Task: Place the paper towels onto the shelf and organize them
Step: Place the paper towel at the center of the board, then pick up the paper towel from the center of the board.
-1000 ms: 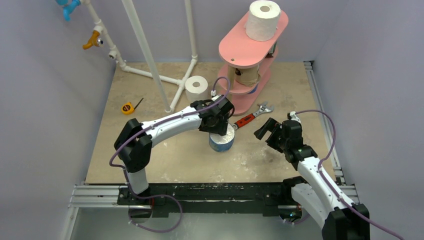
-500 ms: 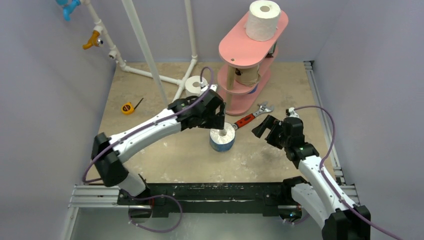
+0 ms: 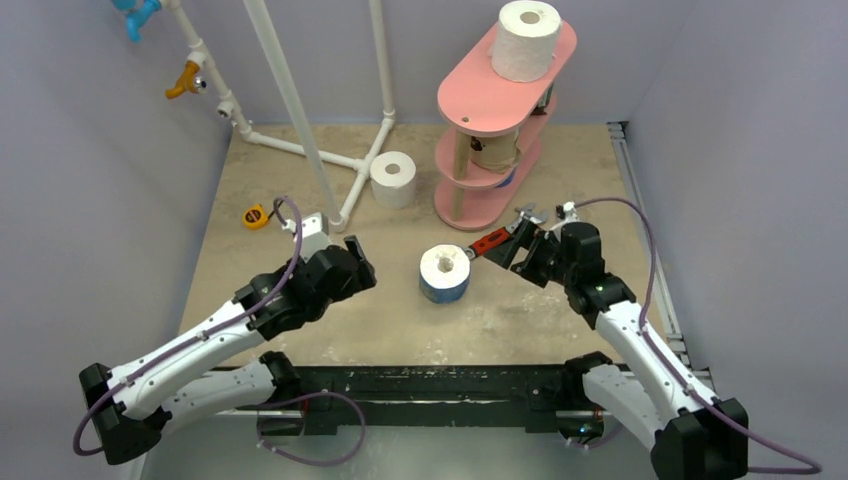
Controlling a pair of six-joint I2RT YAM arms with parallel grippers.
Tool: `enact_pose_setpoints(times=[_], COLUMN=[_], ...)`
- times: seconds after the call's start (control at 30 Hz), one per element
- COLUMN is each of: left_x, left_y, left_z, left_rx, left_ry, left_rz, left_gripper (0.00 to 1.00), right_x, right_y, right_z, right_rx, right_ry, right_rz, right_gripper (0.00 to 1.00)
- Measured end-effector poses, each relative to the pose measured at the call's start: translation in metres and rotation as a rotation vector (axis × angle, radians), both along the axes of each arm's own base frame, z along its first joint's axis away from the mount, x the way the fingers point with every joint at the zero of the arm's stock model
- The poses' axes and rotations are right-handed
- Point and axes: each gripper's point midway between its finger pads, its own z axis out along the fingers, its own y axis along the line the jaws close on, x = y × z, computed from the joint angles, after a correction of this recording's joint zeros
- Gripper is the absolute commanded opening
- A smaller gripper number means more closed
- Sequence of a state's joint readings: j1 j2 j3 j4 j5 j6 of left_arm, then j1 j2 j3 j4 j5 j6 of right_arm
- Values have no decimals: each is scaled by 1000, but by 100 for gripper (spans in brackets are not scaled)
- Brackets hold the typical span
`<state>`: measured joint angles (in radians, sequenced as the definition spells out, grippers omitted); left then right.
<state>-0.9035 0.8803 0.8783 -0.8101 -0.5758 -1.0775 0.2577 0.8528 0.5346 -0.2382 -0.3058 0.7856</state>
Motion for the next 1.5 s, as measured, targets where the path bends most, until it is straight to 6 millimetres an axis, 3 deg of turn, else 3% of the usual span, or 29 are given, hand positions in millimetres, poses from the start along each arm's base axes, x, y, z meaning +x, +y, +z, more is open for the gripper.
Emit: enact_pose_setpoints(times=[0.17, 0.27, 0.5, 0.77, 1.0, 1.5], left_x=[-14, -18, -19, -23, -29, -32], left_y=[20, 28, 35, 39, 42, 38], left_z=[-36, -35, -31, -49, -69, -76], left_rx=[-24, -77, -122, -93, -82, -79], left_ry=[33, 9, -15, 29, 72, 103], left_rz=[72, 108, 152, 176, 186, 180], left_gripper=[87, 87, 86, 86, 86, 86], right_x=[0, -2, -3, 4, 11, 14], right_y=[33, 47, 55, 78, 77, 78], right_z=[14, 1, -28, -25, -30, -41], right_rx=[-5, -34, -89, -100, -121, -152], right_ry=[-17, 23, 102, 86, 82, 101], right_rz=[104, 143, 144, 176, 151, 145], right_gripper=[92, 90, 86, 82, 78, 67])
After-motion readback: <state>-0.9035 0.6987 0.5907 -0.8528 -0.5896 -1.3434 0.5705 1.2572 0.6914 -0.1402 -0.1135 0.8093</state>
